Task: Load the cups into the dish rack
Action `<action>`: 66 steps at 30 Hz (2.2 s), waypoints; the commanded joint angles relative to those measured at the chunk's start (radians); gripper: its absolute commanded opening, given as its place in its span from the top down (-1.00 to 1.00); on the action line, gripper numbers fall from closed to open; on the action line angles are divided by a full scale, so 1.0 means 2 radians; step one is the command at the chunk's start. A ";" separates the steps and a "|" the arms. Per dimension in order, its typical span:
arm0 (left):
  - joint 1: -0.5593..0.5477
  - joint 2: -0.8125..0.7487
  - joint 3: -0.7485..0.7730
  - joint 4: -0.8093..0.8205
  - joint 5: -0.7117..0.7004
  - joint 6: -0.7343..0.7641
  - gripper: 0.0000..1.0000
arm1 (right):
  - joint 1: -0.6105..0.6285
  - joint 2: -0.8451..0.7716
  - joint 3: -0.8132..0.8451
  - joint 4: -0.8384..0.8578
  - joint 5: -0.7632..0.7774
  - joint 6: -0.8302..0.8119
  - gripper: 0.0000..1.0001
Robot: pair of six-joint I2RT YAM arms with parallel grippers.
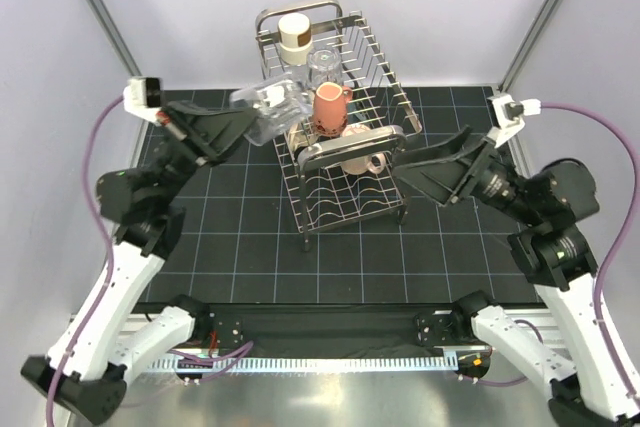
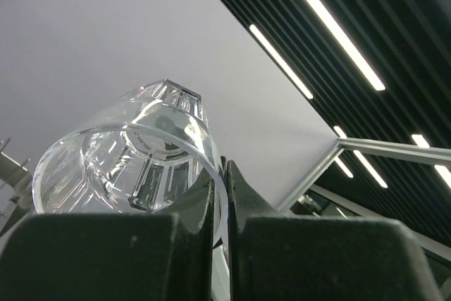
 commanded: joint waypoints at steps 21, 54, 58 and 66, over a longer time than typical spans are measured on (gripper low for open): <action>-0.372 0.038 -0.041 0.099 -0.315 0.249 0.99 | 0.294 0.060 -0.007 0.192 0.370 -0.112 -0.99; -0.478 -0.005 -0.088 0.067 -0.437 0.350 -0.27 | 0.349 0.047 0.019 0.141 0.469 -0.214 0.92; -0.477 -0.048 -0.080 -0.035 -0.463 0.369 -0.30 | 0.350 0.085 0.097 0.055 0.493 -0.281 0.92; -0.477 -0.099 -0.060 -0.195 -0.510 0.381 -0.24 | 0.349 0.183 0.264 -0.103 0.556 -0.433 0.92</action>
